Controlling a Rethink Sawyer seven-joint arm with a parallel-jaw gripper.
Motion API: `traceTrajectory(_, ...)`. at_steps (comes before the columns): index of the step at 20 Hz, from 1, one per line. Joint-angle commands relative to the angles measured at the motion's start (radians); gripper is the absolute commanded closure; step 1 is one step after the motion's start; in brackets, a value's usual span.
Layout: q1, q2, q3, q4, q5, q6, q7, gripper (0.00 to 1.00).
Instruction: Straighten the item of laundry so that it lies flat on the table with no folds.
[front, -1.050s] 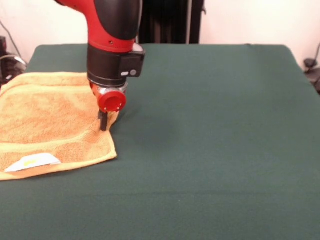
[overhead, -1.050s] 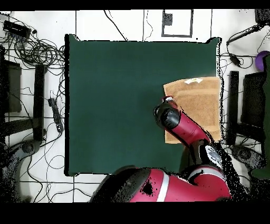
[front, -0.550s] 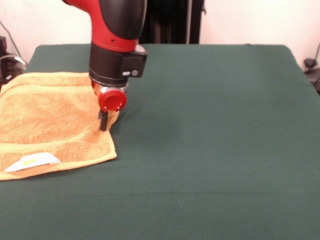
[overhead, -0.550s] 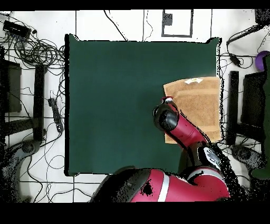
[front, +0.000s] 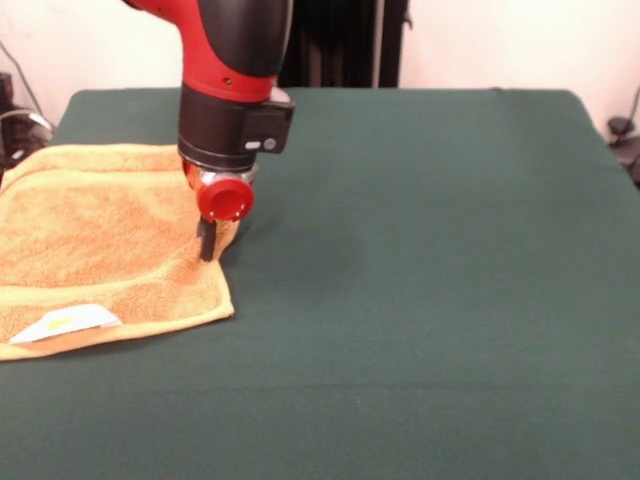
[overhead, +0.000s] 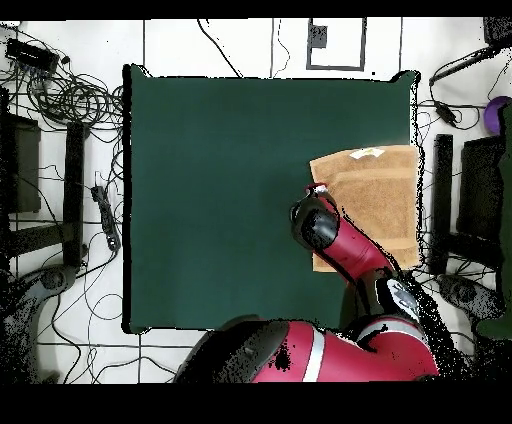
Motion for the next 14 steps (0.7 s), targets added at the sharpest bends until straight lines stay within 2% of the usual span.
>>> traceTrajectory(1, 0.041, 0.106, 0.236, 0.119, -0.011, 0.039, 0.157, 1.0)
traceTrajectory(7, 0.041, 0.127, 0.229, 0.085, -0.048, 0.033, 0.109, 1.0)
traceTrajectory(10, 0.019, 0.125, 0.261, 0.097, -0.076, 0.011, 0.105, 1.0)
traceTrajectory(14, 0.068, 0.112, 0.254, 0.119, 0.0, -0.017, 0.213, 1.0)
